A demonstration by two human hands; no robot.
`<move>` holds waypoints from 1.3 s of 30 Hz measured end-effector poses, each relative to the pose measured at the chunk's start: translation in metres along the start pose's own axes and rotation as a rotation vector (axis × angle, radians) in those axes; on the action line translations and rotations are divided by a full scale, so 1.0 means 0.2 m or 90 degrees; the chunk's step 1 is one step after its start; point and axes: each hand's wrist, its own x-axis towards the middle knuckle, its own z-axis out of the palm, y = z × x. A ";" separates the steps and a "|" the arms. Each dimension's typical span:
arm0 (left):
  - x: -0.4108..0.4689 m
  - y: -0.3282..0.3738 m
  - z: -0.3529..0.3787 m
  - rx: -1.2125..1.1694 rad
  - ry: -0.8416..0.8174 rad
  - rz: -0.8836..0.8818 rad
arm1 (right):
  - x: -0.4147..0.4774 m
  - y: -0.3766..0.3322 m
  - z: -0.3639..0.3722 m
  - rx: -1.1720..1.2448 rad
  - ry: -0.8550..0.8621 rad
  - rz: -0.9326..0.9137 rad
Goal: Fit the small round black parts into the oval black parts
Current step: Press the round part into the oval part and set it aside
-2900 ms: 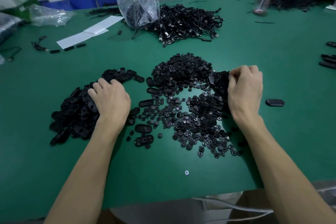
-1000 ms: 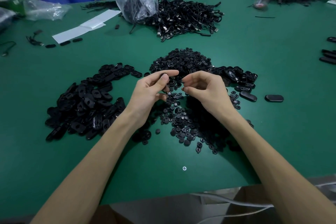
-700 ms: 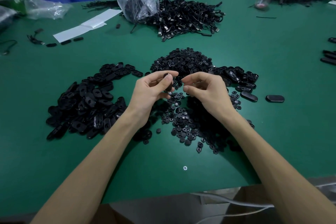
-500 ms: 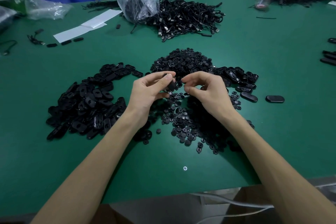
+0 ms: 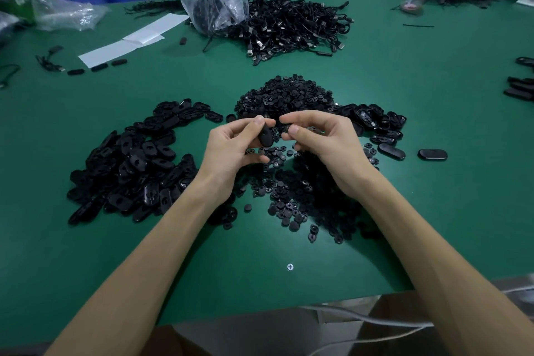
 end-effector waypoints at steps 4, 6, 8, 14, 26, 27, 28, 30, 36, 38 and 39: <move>0.01 0.00 -0.01 0.016 0.001 0.006 | -0.01 -0.01 0.01 0.013 -0.026 0.006; 0.01 -0.01 -0.01 0.021 0.001 0.013 | -0.01 -0.01 0.01 0.026 -0.021 0.015; 0.01 -0.01 -0.01 0.015 0.000 0.016 | -0.01 -0.01 0.01 0.037 -0.024 0.017; 0.01 -0.02 -0.01 -0.017 -0.007 0.022 | 0.00 -0.01 0.01 0.079 -0.031 0.024; 0.02 -0.02 -0.01 -0.011 -0.030 0.020 | 0.00 0.00 0.02 0.113 -0.007 0.023; 0.02 -0.02 -0.01 -0.022 -0.032 0.014 | 0.00 -0.01 0.02 0.117 -0.009 0.024; 0.02 -0.02 -0.01 -0.029 -0.034 0.009 | 0.00 -0.01 0.03 0.120 -0.012 0.026; 0.02 -0.03 0.00 -0.030 -0.039 0.007 | -0.01 -0.01 0.03 0.122 -0.014 0.030; 0.02 -0.03 0.00 -0.031 -0.061 0.022 | -0.01 -0.01 0.04 0.099 0.019 0.027; 0.02 -0.04 0.01 0.005 -0.079 0.040 | -0.01 0.00 0.04 0.067 0.045 0.019; 0.02 -0.03 0.01 0.022 -0.089 0.050 | -0.01 0.00 0.04 0.050 0.058 0.016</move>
